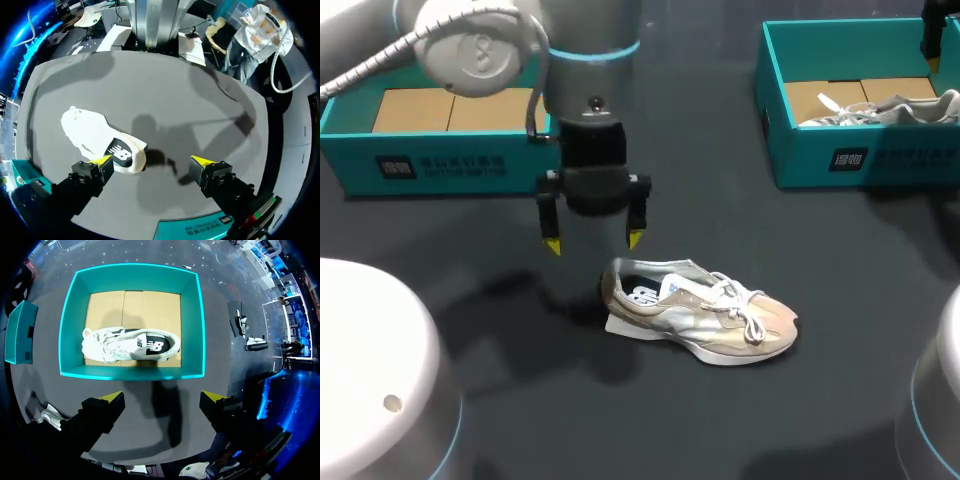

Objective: Take the shoe out of the shoebox, open the shoe tongue, remove and reinsert the insole, then place the shoe into the shoebox

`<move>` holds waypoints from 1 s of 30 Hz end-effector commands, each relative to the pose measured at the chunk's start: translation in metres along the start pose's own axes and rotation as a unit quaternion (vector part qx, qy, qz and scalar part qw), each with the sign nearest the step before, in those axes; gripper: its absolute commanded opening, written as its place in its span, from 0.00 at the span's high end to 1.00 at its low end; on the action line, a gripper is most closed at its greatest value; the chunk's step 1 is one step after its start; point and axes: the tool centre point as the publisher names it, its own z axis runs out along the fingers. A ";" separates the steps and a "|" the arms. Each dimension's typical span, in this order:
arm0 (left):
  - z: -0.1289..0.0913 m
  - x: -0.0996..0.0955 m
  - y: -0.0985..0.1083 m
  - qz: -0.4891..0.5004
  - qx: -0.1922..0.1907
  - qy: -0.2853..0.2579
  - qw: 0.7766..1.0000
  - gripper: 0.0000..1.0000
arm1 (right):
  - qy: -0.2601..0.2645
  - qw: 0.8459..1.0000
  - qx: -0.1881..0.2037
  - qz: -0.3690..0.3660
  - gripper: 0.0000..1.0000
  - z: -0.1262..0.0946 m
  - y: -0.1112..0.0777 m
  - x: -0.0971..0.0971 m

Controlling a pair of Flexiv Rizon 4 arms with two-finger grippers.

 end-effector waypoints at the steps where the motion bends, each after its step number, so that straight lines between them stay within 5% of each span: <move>1: -0.004 0.019 0.009 0.000 0.023 -0.060 0.998 0.00 | 0.000 1.000 0.000 0.000 0.00 0.000 -0.001 0.000; 12: -0.004 0.019 0.009 0.000 0.023 -0.060 0.998 0.00 | 0.000 1.000 0.000 0.000 0.00 0.000 -0.001 0.000; 26: 0.002 0.050 0.026 -0.176 0.228 -0.139 0.947 0.00 | 0.000 1.000 0.000 0.000 0.00 0.000 -0.001 0.000; 30: 0.002 0.052 0.026 -0.186 0.236 -0.131 0.945 0.00 | 0.000 1.000 0.000 0.000 0.00 0.000 -0.001 0.000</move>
